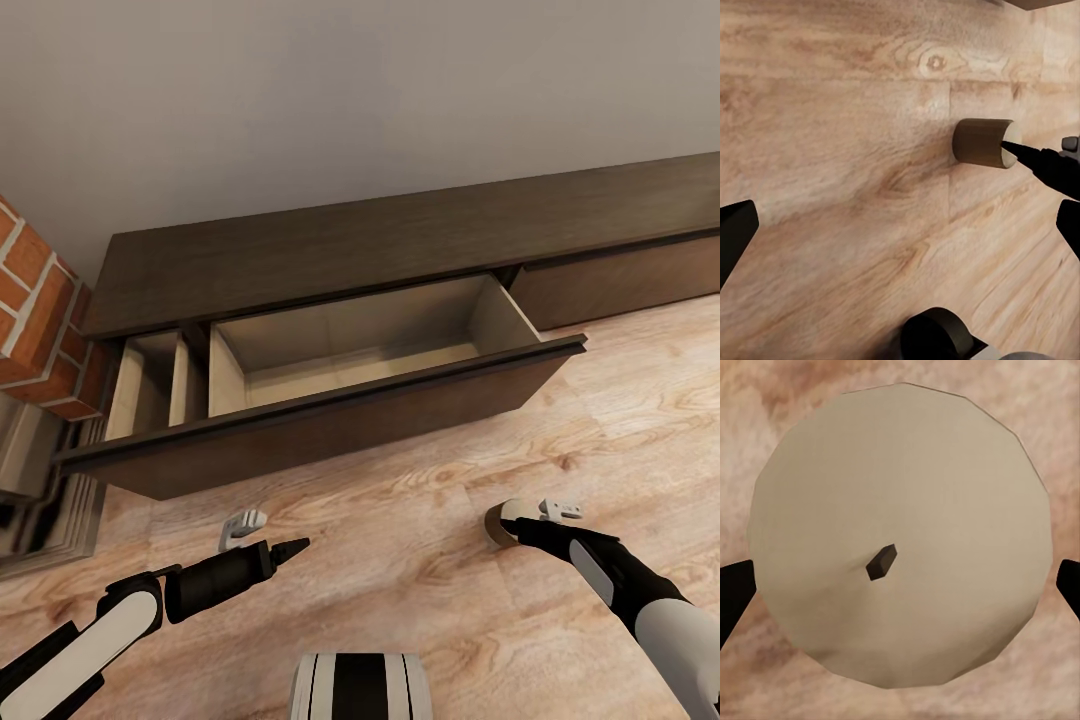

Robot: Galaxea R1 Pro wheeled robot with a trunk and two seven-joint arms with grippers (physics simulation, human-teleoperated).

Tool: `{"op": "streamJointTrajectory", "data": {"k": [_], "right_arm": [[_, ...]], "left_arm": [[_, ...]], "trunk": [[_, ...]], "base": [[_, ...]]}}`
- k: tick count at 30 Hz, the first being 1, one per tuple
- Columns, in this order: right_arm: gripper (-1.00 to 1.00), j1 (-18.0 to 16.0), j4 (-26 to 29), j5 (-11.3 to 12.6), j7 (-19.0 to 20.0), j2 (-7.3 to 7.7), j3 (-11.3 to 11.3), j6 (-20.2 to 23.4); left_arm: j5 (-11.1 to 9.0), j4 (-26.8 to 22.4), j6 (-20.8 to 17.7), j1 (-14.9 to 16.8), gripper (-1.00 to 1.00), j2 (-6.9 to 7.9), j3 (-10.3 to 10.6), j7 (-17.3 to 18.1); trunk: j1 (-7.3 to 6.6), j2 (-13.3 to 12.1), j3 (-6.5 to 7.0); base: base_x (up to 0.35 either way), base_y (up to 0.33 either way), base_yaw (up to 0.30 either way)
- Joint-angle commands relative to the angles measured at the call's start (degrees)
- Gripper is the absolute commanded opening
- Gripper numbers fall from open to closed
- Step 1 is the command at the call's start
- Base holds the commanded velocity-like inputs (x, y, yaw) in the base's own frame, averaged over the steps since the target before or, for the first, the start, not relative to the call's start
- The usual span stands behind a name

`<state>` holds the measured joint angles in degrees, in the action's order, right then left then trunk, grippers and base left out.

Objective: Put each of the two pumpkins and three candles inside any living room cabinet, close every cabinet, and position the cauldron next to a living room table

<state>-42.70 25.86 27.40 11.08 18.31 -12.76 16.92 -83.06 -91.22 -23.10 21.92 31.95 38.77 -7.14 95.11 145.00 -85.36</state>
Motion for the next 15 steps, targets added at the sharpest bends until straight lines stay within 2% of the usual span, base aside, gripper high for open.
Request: {"op": "streamJointTrajectory", "data": {"k": [1, 15], "right_arm": [[1.00, -0.02, 0.07, 0.24, 0.00, 0.06, -0.25, 0.21], [1.00, -0.02, 0.07, 0.22, 0.00, 0.03, -0.33, 0.21]], "left_arm": [[-0.61, -0.09, -0.02, 0.05, 1.00, 0.04, 0.10, -0.50], [-0.61, -0.10, -0.02, 0.05, 1.00, 0.04, 0.16, -0.50]], "trunk": [[-0.01, 0.02, -0.04], [-0.01, 0.02, -0.04]], "base": [[0.000, 0.000, 0.000], [0.000, 0.000, 0.000]]}}
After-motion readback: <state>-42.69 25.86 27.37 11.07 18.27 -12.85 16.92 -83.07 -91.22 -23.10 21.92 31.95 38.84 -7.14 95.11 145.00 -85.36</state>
